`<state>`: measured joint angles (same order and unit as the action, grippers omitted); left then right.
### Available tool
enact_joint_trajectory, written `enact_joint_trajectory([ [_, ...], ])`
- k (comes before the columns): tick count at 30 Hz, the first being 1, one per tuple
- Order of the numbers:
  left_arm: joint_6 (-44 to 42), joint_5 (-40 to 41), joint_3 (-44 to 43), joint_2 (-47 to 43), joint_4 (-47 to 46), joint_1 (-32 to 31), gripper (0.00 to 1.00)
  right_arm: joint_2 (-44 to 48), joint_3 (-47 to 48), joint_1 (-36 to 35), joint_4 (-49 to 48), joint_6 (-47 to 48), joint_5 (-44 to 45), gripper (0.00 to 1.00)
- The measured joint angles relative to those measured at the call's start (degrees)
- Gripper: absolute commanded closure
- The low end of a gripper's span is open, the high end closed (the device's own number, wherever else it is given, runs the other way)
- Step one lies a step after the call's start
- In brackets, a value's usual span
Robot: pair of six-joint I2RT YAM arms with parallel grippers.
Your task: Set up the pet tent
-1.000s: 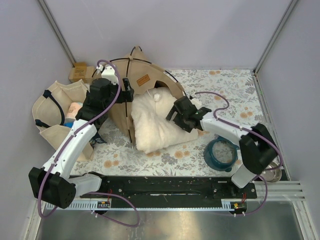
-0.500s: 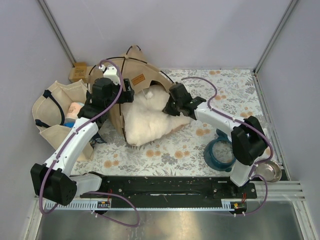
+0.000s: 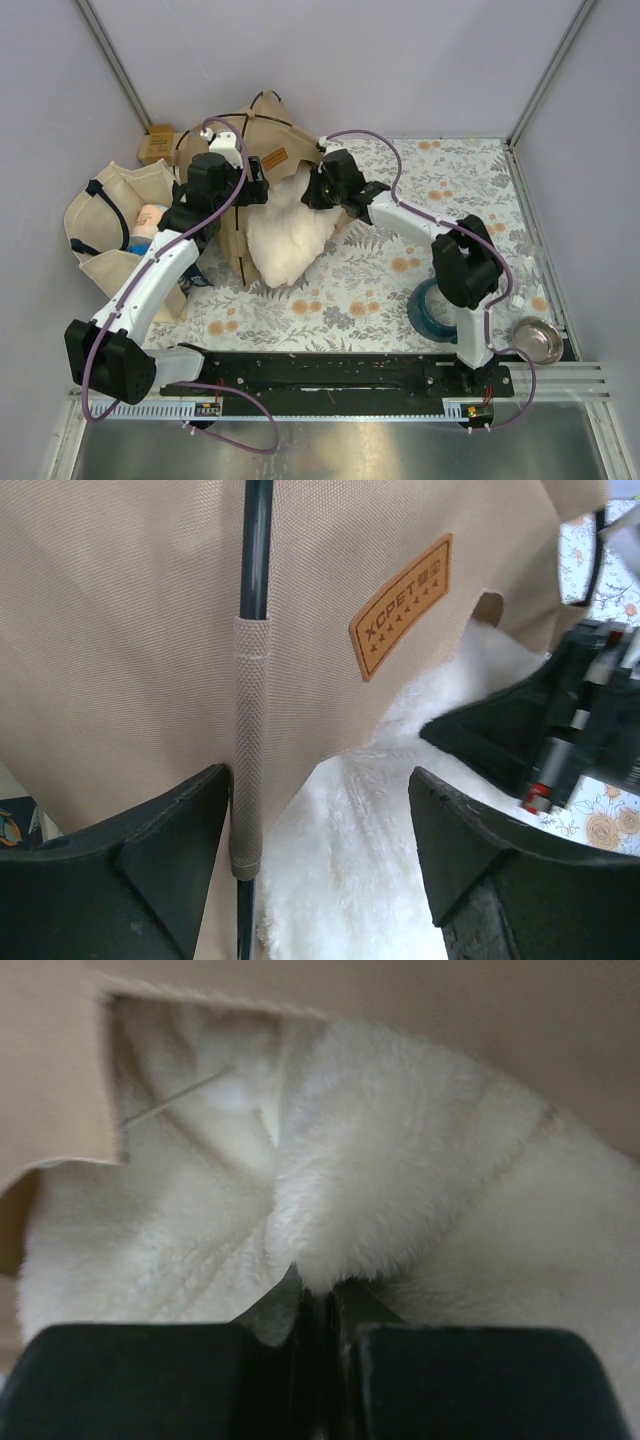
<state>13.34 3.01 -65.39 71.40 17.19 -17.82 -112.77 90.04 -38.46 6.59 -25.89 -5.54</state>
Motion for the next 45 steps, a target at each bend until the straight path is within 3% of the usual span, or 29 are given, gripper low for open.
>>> enact_joint_trajectory([
  [3, 0.0, 0.0, -0.3, 0.1, 0.3, 0.1, 0.25, -3.3, 1.2, 0.1, -0.8, -1.4, 2.1, 0.52],
  [6, 0.0, 0.0, -0.7, 0.1, 0.7, 0.1, 0.23, -3.2, 1.6, 0.2, -0.3, -3.5, 3.7, 0.26],
  [8, 0.0, 0.0, -1.0, 0.1, 0.9, 0.1, 0.22, -2.3, 1.9, 0.2, 0.6, -4.4, 4.9, 0.18],
  [16, 0.3, -1.0, -1.5, -1.5, 1.3, 0.1, 0.19, 9.1, 0.3, 0.2, 8.8, -7.8, 10.6, 0.06],
  [19, 0.5, -1.3, -1.7, -3.2, 1.4, 0.1, 0.18, 16.4, -4.7, 0.2, 9.7, -10.2, 12.2, 0.00],
  [24, 1.1, -0.9, -1.7, -7.3, 1.6, 0.1, 0.17, 24.3, -14.2, 0.2, 9.8, -16.5, 13.4, 0.00],
  [28, 1.4, 1.8, -1.0, -10.2, 1.2, 0.1, 0.17, 23.9, -19.7, 0.2, 8.0, -22.8, 11.6, 0.00],
  [34, 1.8, 4.8, 3.1, -10.4, 1.2, 0.1, 0.21, 14.8, -25.1, 0.1, -6.2, -34.0, 4.8, 0.01],
  [37, 2.1, 4.9, 4.7, -9.4, 1.1, 0.2, 0.30, 9.6, -24.3, 0.0, -10.4, -37.6, 2.9, 0.19],
  [41, 2.4, 4.7, 5.9, -7.7, 0.7, 0.3, 0.53, 4.8, -20.9, -0.1, -15.1, -42.0, 1.1, 0.77],
  [43, 1.8, 4.0, 5.9, -6.4, 0.2, 0.5, 0.61, 3.4, -19.5, -0.2, -17.6, -43.6, 0.6, 0.92],
  [45, 1.3, 3.6, 5.9, -5.3, -0.1, 1.0, 0.65, 2.6, -18.2, -0.2, -19.2, -45.4, 0.4, 0.99],
])
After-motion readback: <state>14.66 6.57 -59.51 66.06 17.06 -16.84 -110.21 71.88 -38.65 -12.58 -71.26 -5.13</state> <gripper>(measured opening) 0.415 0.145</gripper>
